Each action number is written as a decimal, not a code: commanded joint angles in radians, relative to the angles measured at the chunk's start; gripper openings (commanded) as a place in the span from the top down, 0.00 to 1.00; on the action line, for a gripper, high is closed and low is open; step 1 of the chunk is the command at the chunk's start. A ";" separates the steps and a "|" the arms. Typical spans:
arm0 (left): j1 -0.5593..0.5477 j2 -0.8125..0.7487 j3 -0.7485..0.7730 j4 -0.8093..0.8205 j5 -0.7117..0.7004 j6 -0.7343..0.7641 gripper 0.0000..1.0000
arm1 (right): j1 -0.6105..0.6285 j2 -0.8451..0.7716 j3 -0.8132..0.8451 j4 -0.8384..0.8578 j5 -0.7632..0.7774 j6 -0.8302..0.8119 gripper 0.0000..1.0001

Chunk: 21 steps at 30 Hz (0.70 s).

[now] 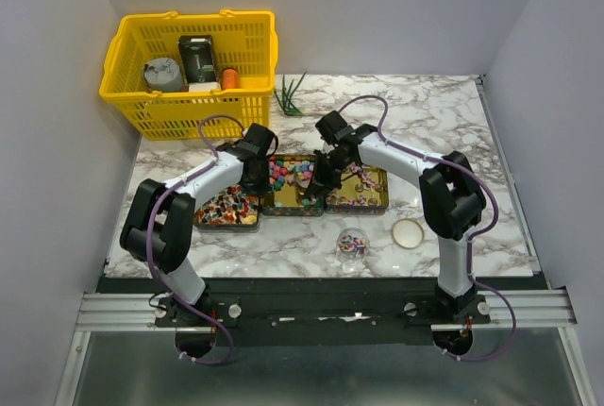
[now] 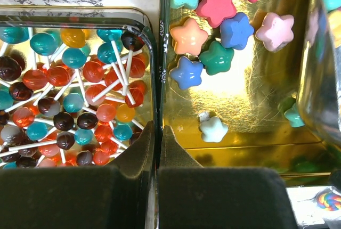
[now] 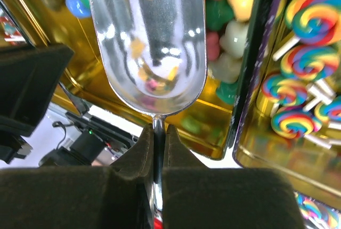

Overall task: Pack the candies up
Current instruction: Scoop the fake candies from the storage box.

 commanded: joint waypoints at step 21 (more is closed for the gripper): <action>-0.009 0.063 0.013 0.003 0.081 -0.018 1.00 | -0.034 0.146 0.047 -0.129 0.546 -0.239 0.99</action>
